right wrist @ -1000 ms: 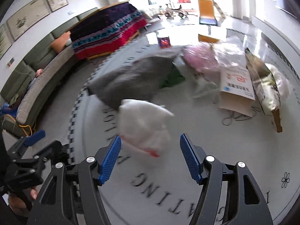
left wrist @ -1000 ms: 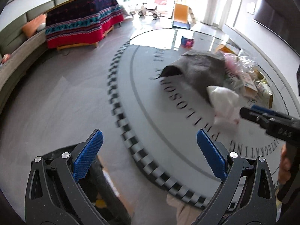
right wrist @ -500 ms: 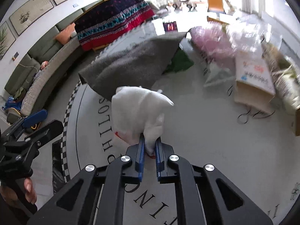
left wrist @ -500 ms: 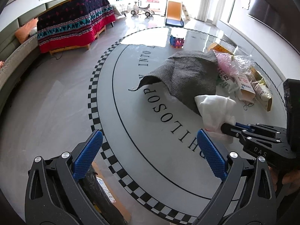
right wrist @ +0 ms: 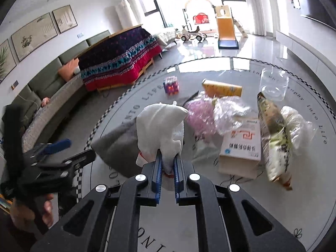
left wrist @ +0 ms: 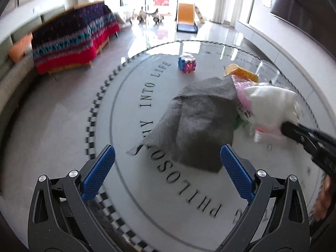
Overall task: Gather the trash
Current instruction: 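Grasp the white cloth with the right tool while the left tool grasps the grey felt cloth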
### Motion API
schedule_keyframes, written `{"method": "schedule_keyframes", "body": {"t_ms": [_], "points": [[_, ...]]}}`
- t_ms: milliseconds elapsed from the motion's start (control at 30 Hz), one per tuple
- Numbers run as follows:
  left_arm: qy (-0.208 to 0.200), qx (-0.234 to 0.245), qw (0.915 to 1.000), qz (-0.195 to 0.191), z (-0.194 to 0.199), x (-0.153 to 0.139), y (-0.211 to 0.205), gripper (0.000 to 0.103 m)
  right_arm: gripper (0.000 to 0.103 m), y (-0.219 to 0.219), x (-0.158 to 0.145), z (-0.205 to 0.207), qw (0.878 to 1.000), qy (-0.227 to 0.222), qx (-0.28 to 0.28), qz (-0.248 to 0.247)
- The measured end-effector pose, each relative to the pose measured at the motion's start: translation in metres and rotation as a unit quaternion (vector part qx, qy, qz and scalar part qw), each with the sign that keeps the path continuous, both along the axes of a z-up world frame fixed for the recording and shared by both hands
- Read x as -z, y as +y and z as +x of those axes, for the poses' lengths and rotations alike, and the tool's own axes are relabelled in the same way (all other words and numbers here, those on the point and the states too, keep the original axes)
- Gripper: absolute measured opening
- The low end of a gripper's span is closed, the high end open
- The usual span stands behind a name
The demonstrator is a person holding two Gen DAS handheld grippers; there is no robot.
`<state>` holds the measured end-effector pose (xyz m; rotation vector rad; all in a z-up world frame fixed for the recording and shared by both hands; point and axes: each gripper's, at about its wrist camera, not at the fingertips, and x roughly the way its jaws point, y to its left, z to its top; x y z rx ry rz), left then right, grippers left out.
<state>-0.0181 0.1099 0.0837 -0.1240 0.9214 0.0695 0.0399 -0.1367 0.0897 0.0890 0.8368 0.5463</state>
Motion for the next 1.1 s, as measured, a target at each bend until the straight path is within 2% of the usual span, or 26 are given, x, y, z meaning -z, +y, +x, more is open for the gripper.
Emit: {"method": "schedule_keyframes", "body": {"t_ms": [133,167,200,233,267,300,367,400,533,733,1100], "points": [[0.015,-0.015,0.9992,-0.034,0.024,0.013,0.017,0.097,0.011,0.002,0.001,0.005,1.000,0.000,-0.007,0.005],[0.016,-0.015,0.9991,-0.038,0.029,0.014,0.019,0.094,0.011,0.004,0.001,0.008,1.000,0.001,-0.008,0.005],[0.018,-0.014,0.9989,-0.042,0.034,0.017,0.020,0.082,0.011,0.005,0.002,0.010,1.000,0.002,-0.010,0.006],[0.027,-0.009,0.9984,-0.049,0.041,0.021,0.022,0.076,0.011,0.006,0.002,0.011,1.000,0.004,-0.010,0.007],[0.040,-0.005,0.9972,-0.063,0.048,0.028,0.023,0.063,0.011,0.006,0.003,0.011,1.000,0.005,-0.009,0.009],[0.054,-0.001,0.9953,-0.080,0.055,0.035,0.025,0.055,0.011,0.005,0.004,0.012,1.000,0.007,-0.008,0.012],[0.067,0.001,0.9926,-0.101,0.060,0.044,0.026,0.025,0.011,0.003,0.004,0.011,1.000,0.007,-0.005,0.013],[0.065,0.001,0.9920,-0.108,0.062,0.045,0.026,0.016,0.011,0.003,0.003,0.011,1.000,0.006,-0.004,0.013],[0.041,0.012,0.9905,-0.131,0.059,0.035,0.022,0.009,0.011,0.001,0.002,0.008,1.000,0.001,0.001,0.011],[-0.038,0.016,0.9959,-0.080,0.041,-0.018,0.006,0.007,0.011,-0.006,-0.008,-0.001,1.000,-0.008,0.009,0.017],[-0.104,0.034,0.9925,-0.055,-0.002,-0.096,-0.005,0.007,0.011,-0.006,-0.038,-0.021,0.999,-0.037,0.006,0.022]]}}
